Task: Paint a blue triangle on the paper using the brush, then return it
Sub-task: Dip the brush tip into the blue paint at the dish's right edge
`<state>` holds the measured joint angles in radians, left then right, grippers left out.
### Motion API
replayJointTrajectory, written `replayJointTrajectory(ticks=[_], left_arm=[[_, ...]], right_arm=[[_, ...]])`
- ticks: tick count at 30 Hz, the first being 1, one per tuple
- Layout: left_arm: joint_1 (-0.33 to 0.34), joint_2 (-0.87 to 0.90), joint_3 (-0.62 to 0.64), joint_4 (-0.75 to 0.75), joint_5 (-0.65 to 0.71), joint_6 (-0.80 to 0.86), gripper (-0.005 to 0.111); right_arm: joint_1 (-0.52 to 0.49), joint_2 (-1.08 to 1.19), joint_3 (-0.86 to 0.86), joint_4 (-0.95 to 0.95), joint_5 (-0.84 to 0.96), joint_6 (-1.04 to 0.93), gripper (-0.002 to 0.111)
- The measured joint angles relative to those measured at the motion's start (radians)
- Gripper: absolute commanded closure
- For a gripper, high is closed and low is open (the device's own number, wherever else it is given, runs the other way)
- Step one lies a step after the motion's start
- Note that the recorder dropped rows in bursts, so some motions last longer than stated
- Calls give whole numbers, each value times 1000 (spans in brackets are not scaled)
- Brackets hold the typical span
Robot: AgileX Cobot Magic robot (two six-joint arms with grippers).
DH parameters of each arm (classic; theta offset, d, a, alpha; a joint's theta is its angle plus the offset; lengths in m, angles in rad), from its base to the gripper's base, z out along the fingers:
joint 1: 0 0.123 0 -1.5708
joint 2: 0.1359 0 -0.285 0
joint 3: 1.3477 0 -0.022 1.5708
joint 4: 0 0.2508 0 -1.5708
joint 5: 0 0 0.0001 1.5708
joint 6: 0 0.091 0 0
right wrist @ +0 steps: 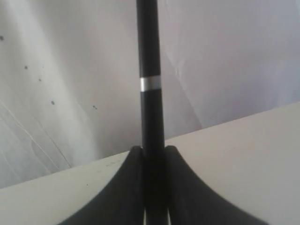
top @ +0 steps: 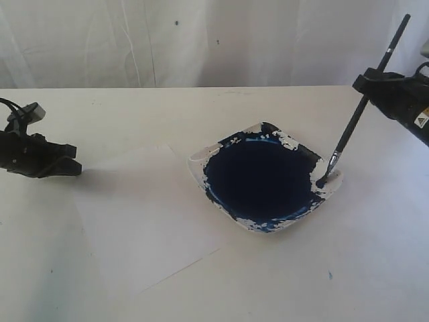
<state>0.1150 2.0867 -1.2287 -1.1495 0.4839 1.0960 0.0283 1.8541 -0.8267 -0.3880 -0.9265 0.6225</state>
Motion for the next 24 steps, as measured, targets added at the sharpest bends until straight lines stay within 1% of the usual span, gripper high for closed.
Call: replayJointTrajectory(ticks=[5, 8, 11, 14, 16, 19, 24], left_arm=[[0, 0, 0, -2, -2, 0, 107], [0, 0, 0, -2, -4, 0, 107], [0, 0, 0, -2, -6, 0, 107], [0, 0, 0, -4, -6, 0, 107], [0, 0, 0, -4, -6, 0, 107], [0, 0, 0, -4, -10, 0, 107], [0, 0, 0, -8, -12, 0, 107]], right_arm=[[0, 0, 0, 24, -19, -1, 108], [0, 0, 0, 28, -100, 51, 108], [0, 0, 0, 38, -70, 37, 108], [0, 0, 0, 59, -3, -7, 108], [0, 0, 0, 73, -10, -7, 108], [0, 0, 0, 73, -100, 47, 108], [0, 0, 0, 76, -36, 39, 108]])
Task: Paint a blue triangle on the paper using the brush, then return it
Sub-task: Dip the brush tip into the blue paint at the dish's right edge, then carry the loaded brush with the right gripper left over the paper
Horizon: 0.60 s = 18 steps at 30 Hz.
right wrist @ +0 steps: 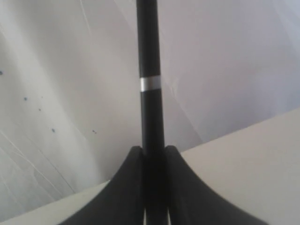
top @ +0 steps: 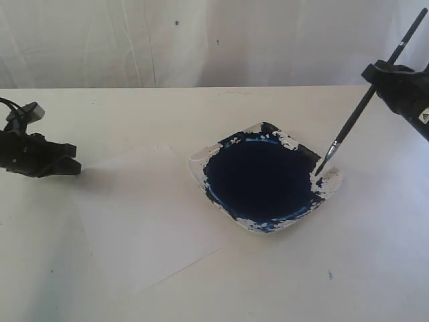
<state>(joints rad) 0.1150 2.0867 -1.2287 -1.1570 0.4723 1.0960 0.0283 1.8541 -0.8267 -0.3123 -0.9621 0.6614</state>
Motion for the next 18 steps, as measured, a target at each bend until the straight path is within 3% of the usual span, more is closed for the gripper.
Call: replayJointTrajectory(ticks=[9, 18], left_arm=[[0, 0, 0, 0, -1, 0, 107], [0, 0, 0, 0, -2, 0, 107]], right_arm=[[0, 0, 0, 1, 60, -60, 108], [17, 0, 0, 1, -177, 65, 108]])
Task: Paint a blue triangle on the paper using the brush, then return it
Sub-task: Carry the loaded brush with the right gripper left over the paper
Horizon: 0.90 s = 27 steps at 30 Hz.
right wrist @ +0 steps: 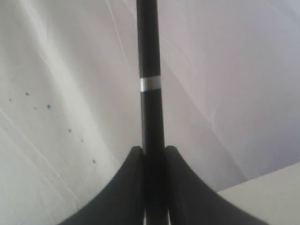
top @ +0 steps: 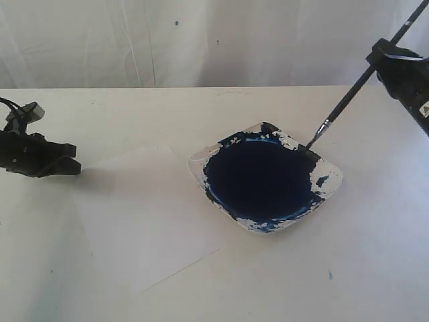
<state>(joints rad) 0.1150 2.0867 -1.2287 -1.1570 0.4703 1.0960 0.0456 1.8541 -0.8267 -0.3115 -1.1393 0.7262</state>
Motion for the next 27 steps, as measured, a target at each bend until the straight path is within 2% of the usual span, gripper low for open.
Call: replayJointTrajectory(ticks=[11, 27], left_arm=[[0, 0, 0, -2, -2, 0, 107], [0, 0, 0, -2, -2, 0, 107]], right_arm=[[165, 0, -95, -29, -13, 11, 108], [445, 49, -282, 18, 186, 107, 108]])
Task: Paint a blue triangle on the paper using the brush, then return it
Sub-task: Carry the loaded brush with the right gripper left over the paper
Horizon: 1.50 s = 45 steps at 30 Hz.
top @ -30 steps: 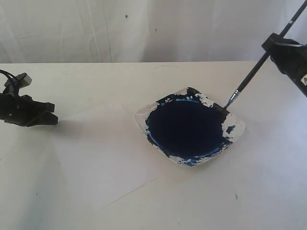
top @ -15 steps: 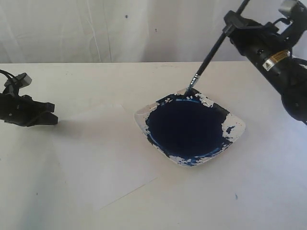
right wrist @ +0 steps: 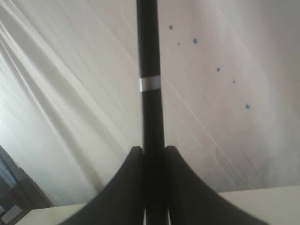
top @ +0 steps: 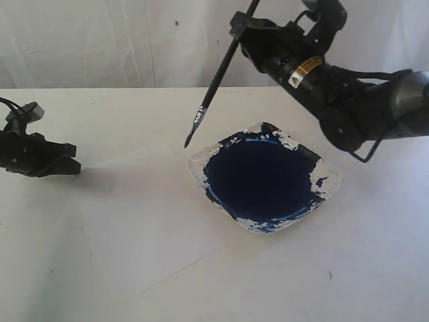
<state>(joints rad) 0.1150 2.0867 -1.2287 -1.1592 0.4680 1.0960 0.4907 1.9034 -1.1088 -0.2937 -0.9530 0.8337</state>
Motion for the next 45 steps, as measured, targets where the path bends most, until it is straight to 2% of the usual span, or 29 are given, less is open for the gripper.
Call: replayJointTrajectory(ticks=[16, 32, 45], left_arm=[[0, 0, 0, 0, 0, 0, 107], [0, 0, 0, 0, 2, 0, 107], [0, 0, 0, 0, 2, 0, 107]], right_arm=[[186, 177, -217, 65, 125, 40, 108], [269, 346, -369, 72, 185, 42, 108], [293, 376, -385, 72, 217, 44, 108]])
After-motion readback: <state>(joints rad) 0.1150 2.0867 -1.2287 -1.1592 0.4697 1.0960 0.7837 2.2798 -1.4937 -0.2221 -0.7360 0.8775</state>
